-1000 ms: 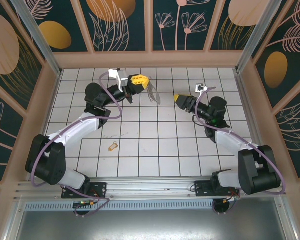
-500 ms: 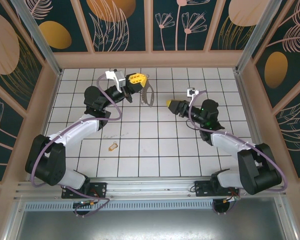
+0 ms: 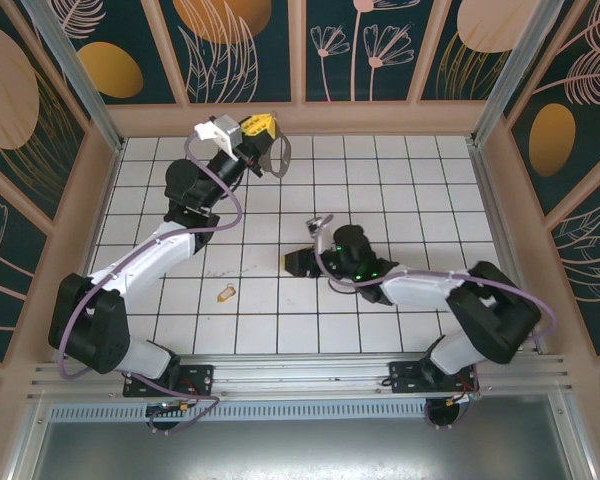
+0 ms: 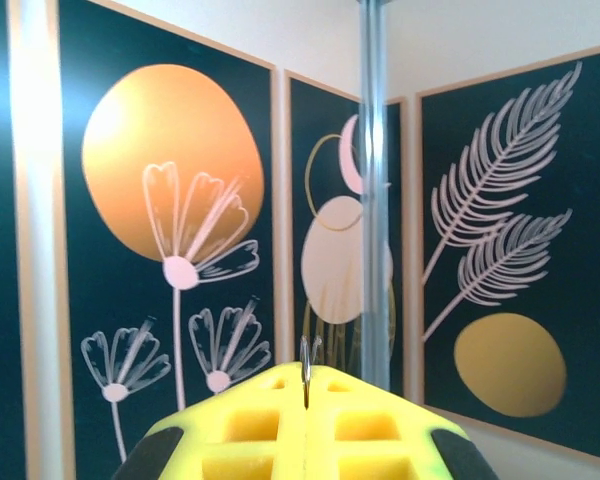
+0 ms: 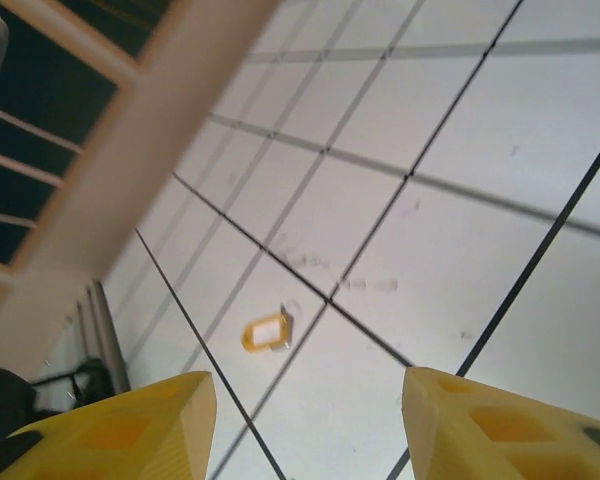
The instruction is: Put the keys on the keyring
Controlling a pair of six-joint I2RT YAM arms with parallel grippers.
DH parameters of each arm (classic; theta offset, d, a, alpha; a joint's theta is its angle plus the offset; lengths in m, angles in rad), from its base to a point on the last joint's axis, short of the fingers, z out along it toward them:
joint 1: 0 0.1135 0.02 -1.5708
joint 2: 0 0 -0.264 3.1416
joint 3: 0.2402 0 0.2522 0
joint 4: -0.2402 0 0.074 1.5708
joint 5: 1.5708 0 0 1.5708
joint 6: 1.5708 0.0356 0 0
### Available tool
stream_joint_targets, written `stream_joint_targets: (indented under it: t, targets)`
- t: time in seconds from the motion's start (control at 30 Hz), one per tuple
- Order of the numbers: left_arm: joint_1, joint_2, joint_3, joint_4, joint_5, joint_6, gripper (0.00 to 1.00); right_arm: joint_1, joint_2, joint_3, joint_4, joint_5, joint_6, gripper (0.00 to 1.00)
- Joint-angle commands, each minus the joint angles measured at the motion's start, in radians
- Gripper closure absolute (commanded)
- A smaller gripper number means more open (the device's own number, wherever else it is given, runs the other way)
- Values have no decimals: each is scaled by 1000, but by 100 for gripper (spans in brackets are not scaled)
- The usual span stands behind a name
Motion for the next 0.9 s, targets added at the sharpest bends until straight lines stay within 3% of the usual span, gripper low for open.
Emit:
stream_joint_targets:
  t: [0.0,0.27,0.43,0.87]
  targets:
    - [19,-2,64,-22,-58,36,100,63,95,120,-67,70,-63,48]
    - [72,17,117,-71,-49,37,100,157,381,433,-256,24,-216,51]
    - [130,26,115,-26,-33,-48,100,176,505,565,-341,-2,-274,54]
    - [155,26,119,-13,-3,-79,100,211,621,682,-420,-33,-338,58]
